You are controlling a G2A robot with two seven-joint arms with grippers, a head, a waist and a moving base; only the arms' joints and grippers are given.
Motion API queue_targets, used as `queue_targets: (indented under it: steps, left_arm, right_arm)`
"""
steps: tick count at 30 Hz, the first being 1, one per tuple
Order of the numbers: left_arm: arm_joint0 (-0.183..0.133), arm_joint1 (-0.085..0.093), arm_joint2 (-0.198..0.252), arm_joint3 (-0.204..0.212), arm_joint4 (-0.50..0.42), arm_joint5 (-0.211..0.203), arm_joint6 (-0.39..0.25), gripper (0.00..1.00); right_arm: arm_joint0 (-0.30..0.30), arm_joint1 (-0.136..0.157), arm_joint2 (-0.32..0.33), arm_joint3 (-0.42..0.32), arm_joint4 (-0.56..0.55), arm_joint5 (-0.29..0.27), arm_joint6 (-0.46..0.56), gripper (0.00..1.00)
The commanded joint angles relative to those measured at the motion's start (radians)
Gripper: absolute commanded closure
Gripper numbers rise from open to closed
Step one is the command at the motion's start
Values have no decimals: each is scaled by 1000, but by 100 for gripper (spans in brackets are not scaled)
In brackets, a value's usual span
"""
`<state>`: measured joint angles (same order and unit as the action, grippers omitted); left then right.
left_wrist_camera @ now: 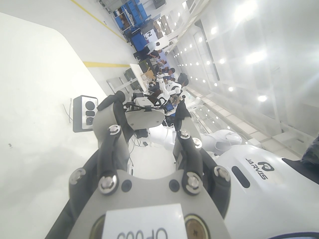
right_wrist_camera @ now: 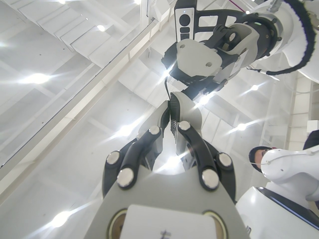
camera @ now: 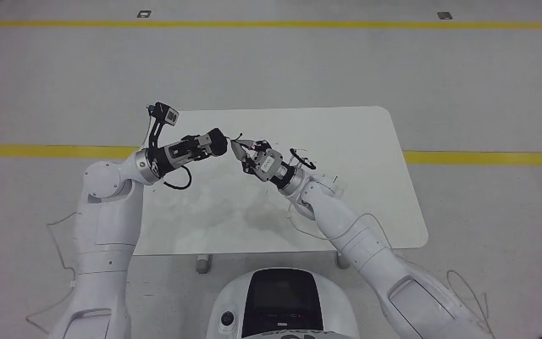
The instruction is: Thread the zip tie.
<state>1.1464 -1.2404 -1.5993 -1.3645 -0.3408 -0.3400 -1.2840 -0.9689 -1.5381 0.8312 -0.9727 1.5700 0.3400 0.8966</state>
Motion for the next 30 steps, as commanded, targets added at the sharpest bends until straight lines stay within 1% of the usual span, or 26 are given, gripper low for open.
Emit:
queue_targets:
  steps: [1, 6, 11, 13, 16, 20, 30]
  left_arm:
    - [-2, -3, -5, 4, 7, 0, 0, 59]
    - [-3, -13, -16, 14, 19, 0, -2, 58]
    - [-4, -22, -19, 22, 15, 0, -10, 58]
    - [-4, -25, -21, 22, 13, 0, -16, 60]
    - [-3, -30, -26, 20, 11, 0, -27, 67]
    - [2, -36, -35, 15, 8, 0, -46, 72]
    - [8, -50, -56, 14, 19, 0, -69, 73]
  right_arm:
    - [2, 0, -2, 1, 0, 0, 3, 100]
    - [8, 3, -11, -2, 0, 0, 21, 100]
    - [13, 8, -24, 2, 0, 0, 32, 100]
    - [12, 8, -25, 3, 0, 0, 33, 100]
    - [10, 7, -19, 9, 0, 0, 28, 100]
    - [7, 4, -11, 11, 0, 0, 20, 100]
    - [2, -1, 0, 12, 0, 0, 7, 100]
